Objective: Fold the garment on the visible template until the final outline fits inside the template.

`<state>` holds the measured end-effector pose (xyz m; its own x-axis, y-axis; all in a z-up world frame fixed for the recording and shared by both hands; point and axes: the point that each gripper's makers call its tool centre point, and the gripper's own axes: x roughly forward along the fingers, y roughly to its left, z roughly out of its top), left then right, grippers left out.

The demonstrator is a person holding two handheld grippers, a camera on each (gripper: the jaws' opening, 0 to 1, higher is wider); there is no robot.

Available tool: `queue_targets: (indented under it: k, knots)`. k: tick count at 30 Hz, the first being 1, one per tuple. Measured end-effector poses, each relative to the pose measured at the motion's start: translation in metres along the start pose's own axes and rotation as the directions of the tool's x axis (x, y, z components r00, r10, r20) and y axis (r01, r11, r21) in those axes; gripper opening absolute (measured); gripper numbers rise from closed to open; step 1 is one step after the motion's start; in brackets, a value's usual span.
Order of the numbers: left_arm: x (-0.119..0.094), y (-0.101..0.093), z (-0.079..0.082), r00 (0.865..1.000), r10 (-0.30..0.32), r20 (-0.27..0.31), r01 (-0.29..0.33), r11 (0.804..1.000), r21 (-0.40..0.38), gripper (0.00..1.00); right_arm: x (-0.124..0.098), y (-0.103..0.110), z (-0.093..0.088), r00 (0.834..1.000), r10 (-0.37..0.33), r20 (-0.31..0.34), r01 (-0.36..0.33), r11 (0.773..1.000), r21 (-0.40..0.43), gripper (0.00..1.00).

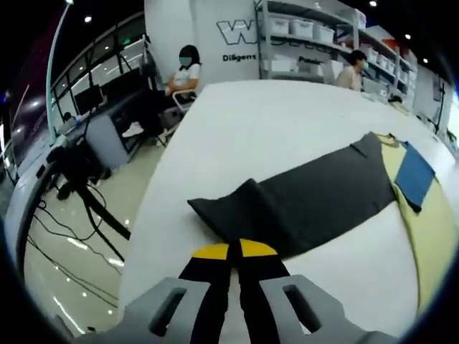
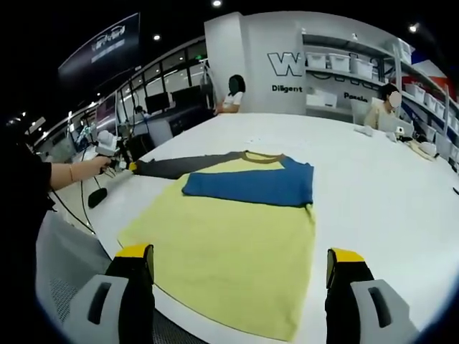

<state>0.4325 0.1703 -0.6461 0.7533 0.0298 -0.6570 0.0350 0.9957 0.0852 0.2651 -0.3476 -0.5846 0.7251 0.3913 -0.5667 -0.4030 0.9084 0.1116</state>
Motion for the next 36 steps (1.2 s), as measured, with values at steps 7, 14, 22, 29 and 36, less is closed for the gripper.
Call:
queue_targets:
  k: [7,14,22,29,36]
  knots:
    - [-0.003,-0.025,0.02,0.999,-0.047,0.018,0.046,0.997,0.068,0.0,0.003,0.004,0.0,1.0,0.012,-0.007,-0.012,1.0,-0.008,0.99]
    - [-0.006,-0.052,0.04,0.993,-0.103,0.052,0.099,0.992,0.079,0.0,0.003,0.003,0.002,1.0,0.016,0.004,-0.016,1.0,0.01,0.99]
    - [-0.007,-0.087,0.065,0.98,-0.173,0.094,0.163,0.982,0.097,0.0,0.002,0.003,0.002,1.0,0.011,0.005,-0.011,1.0,0.027,0.99]
    - [-0.008,-0.121,0.078,0.967,-0.229,0.114,0.218,0.971,0.103,0.0,0.005,0.006,-0.001,1.0,0.023,0.0,-0.023,0.999,0.026,0.99]
    - [-0.009,-0.157,0.094,0.947,-0.289,0.143,0.277,0.956,0.1,0.0,0.007,0.011,-0.003,0.999,0.037,-0.014,-0.037,0.999,0.013,0.99]
